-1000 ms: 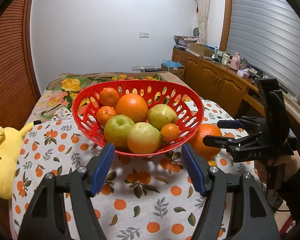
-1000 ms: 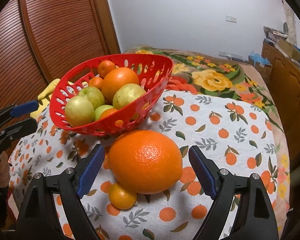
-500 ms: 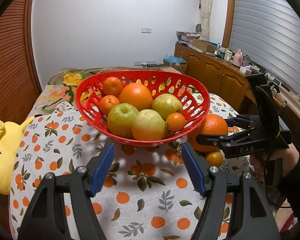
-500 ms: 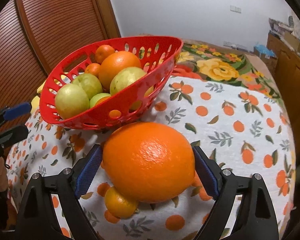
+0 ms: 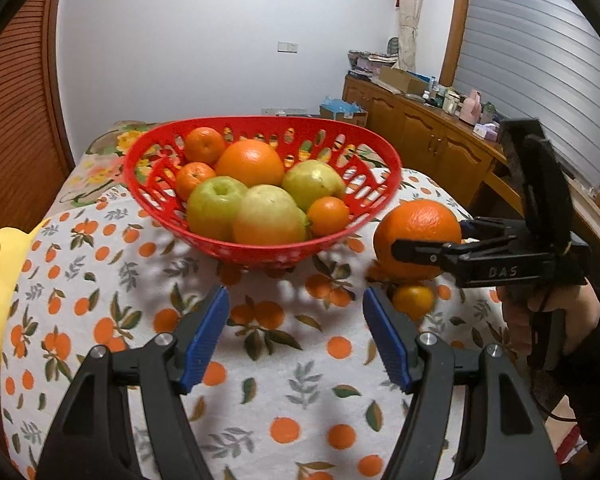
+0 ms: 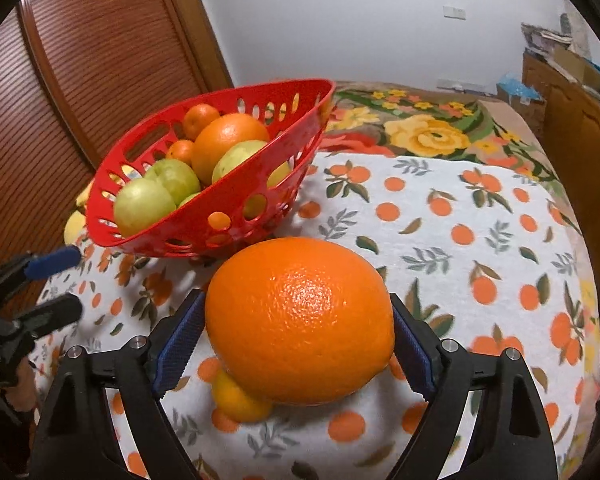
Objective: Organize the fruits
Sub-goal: 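Reach the right gripper to the large orange and close around it, then lift the large orange with the right gripper while the left gripper grasps a small tangerine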
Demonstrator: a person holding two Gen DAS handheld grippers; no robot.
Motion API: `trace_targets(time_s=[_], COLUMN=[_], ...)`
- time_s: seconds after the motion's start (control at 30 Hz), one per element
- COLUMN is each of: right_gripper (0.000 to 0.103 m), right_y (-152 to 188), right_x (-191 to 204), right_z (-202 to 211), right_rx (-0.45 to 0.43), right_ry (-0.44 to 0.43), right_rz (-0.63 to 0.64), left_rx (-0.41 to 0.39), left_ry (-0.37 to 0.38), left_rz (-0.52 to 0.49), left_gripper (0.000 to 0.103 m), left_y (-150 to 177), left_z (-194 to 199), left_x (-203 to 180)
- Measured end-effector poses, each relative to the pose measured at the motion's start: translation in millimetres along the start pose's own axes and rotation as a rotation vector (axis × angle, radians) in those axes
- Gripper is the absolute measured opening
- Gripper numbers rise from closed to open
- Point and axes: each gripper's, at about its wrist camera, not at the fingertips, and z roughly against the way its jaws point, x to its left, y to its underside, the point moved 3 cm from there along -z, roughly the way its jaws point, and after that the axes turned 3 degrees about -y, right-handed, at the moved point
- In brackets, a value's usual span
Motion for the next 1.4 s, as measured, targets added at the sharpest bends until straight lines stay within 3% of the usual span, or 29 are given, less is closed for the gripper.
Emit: trace_targets(time_s=[0.57, 0.77, 0.97, 1.4], right_gripper=[0.089, 0.089, 0.089, 0.089], right_y=[28, 37, 45, 47], right_x=[-17, -28, -36, -35], right_z=[60, 68, 70, 73], right_rx=[-0.063, -0.066, -0.059, -0.056], right_ry=[0.029, 0.041, 0.049, 0.05], right_rz=[-0.026, -0.042, -0.055, -0.048], left_rx=[0.074, 0.12, 0.137, 0.159], left_ry=[0.083, 0.107, 0.104, 0.178], left_rz=[-0.078, -0.091, -0.1, -0.088], left_gripper=[0.069, 0.057, 0.05, 0.039], left_y=[4, 7, 7, 7], left_z=[-31, -48, -62, -71], left_x=[-67, -78, -85, -96])
